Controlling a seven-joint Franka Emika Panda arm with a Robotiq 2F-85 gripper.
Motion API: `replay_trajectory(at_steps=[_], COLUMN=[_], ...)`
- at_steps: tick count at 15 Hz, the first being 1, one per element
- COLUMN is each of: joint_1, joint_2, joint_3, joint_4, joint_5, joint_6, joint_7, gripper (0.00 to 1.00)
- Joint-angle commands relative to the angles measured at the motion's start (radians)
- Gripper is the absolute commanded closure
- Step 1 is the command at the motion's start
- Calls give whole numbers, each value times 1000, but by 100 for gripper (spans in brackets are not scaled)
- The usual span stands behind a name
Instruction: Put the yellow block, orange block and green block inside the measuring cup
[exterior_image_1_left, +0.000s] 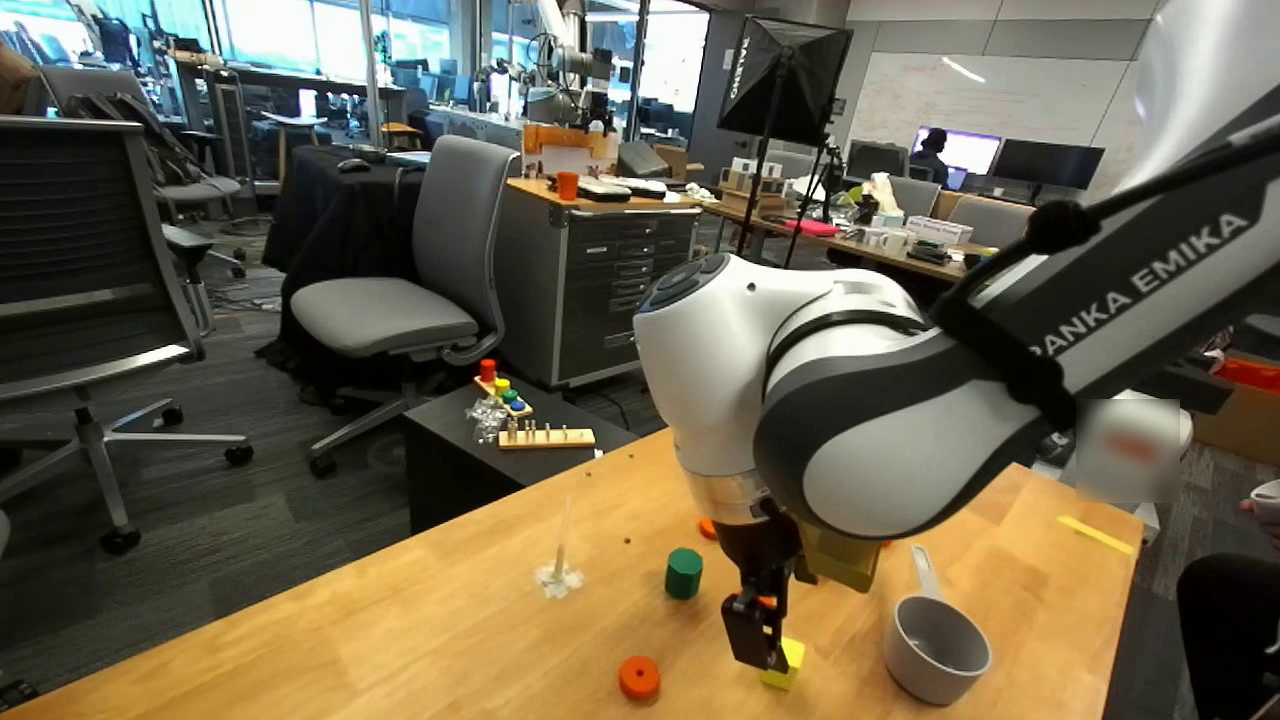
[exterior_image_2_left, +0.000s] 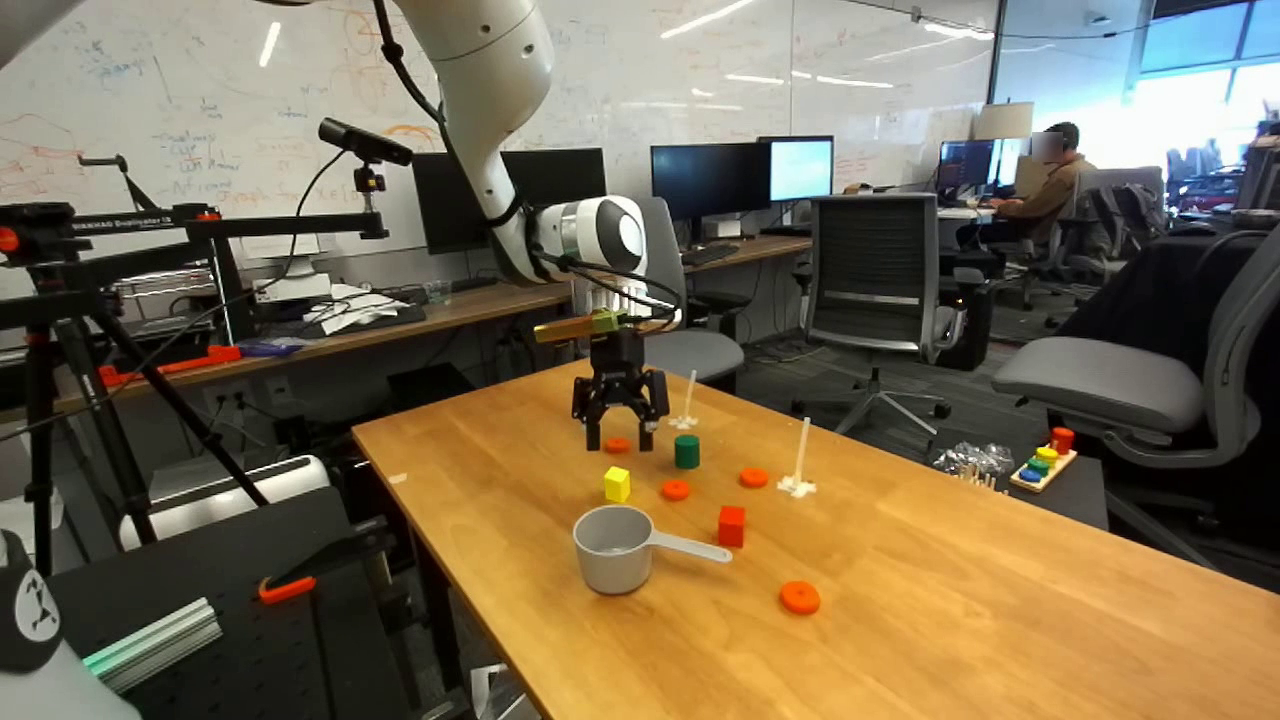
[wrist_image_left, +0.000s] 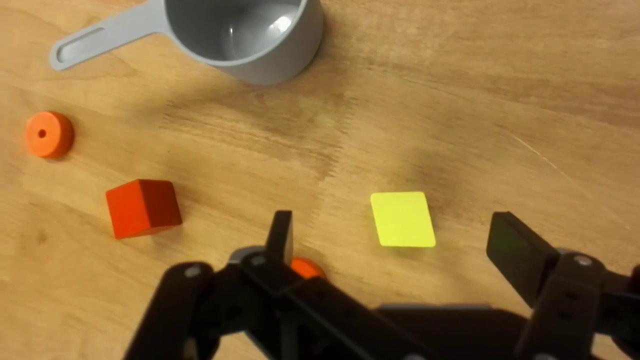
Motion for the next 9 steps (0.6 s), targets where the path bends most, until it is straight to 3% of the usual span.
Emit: replay_trajectory(at_steps=[1, 9], joint_1=[9, 16], joint_2=[3, 61], joint_3=[-9, -4], joint_4=[6, 26], joint_5=[9, 9], joint_6=[-2, 25], joint_7=[-4, -17], gripper=[0, 0])
